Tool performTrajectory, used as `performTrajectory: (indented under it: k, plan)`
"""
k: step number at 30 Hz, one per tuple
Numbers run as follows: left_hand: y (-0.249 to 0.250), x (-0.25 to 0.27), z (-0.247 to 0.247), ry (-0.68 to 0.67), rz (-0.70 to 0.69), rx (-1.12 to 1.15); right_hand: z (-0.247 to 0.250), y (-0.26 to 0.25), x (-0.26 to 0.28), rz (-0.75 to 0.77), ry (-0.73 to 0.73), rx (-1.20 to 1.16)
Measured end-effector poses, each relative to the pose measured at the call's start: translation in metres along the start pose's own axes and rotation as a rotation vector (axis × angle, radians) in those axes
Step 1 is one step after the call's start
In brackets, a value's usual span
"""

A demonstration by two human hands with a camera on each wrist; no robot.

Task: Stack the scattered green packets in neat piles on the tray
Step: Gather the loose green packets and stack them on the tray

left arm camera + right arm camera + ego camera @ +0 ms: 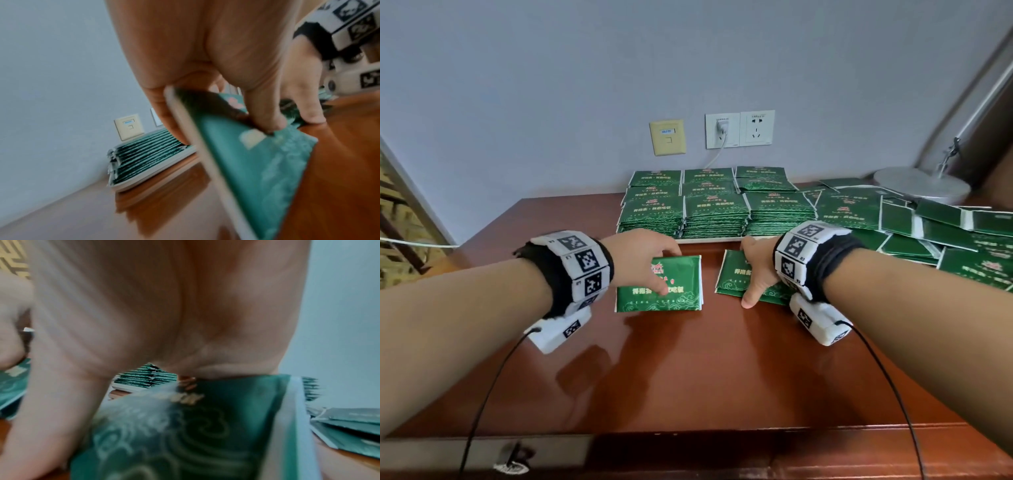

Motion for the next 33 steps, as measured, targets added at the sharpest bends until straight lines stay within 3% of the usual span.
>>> performTrajectory:
  k: [4, 12, 20, 28, 33]
  plan:
    - [0.008, -0.011, -0.014, -0.050, 0.022, -0.157, 0.000, -0.004, -0.002, -0.027, -0.014, 0.028]
    - [0.003, -0.010, -0.041, -0.190, 0.083, 0.091, 0.003, 0.001, -0.003, -0.079, -0.034, 0.048]
    - [-0.011, 0.000, -0.024, -0.109, 0.100, 0.154, 0.012, -0.013, -0.017, -0.108, 0.016, 0.107]
    - [-0.022, 0.006, 0.009, -0.005, 0.095, 0.037, 0.015, -0.024, -0.014, -0.078, -0.010, 0.153]
    - [-0.035, -0.004, 0.034, 0.029, 0.125, -0.066, 0.030, -0.022, -0.013, -0.018, 0.093, 0.091]
Point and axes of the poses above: each hand's wrist, its own x-axis away from the middle knuckle, its own z-axis out of the back of the hand, y = z × x, the point moved 3 cm from there along -x, towards the middle knuckle, and after that the axes turned 8 degrees about -y, right-handed, at the moved point
